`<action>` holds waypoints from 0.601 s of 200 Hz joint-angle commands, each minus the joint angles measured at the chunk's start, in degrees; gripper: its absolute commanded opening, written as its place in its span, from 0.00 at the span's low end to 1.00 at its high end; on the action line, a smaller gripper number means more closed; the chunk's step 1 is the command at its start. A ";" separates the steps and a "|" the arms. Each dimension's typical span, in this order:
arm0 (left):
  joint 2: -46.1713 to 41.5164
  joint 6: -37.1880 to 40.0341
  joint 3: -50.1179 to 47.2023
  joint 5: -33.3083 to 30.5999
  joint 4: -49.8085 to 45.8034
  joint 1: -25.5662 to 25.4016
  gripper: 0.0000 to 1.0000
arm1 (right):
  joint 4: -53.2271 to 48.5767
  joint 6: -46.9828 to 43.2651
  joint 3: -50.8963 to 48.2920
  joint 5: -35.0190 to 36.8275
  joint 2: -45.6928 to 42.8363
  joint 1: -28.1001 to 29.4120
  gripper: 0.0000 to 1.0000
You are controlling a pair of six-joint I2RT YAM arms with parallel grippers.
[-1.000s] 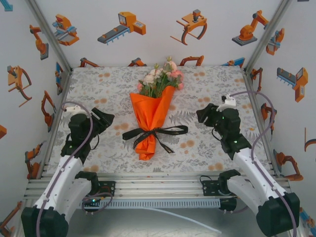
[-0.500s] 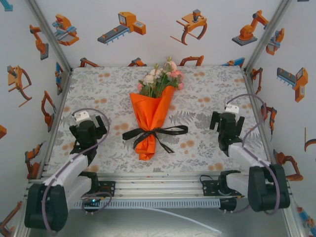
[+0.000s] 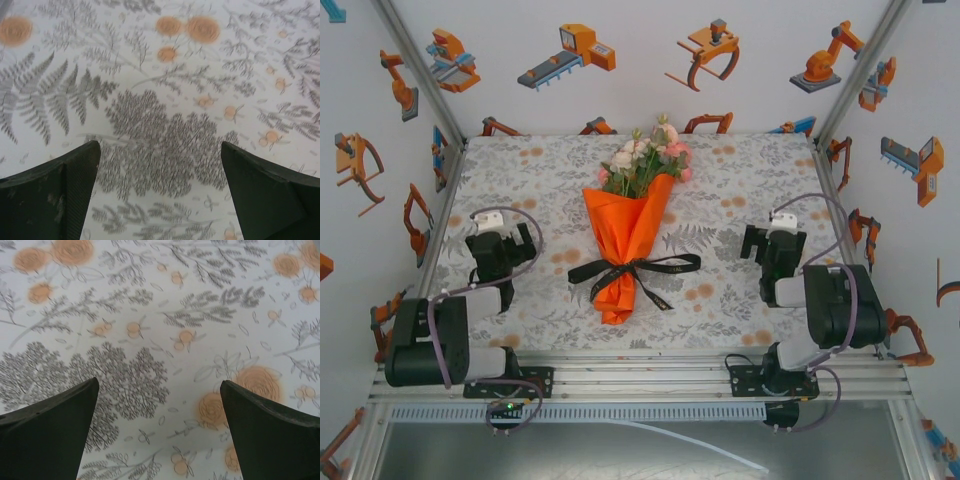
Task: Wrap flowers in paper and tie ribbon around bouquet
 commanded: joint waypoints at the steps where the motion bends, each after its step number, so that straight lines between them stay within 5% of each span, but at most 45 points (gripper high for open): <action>1: 8.72 2.41 0.44 3.59 12.58 0.49 0.97 | -0.02 0.18 2.63 -3.04 0.01 -1.29 0.99; 9: 10.69 3.39 1.39 4.79 13.85 0.19 0.97 | -0.11 0.51 2.72 -2.63 -0.03 -1.30 0.99; 24: 8.39 2.73 5.75 3.76 1.06 0.34 0.97 | -0.11 0.66 2.63 -1.37 0.00 -1.27 0.99; 120: 9.09 3.21 6.29 2.43 1.79 -0.30 0.97 | -0.12 0.86 2.64 -1.10 0.00 -1.26 0.99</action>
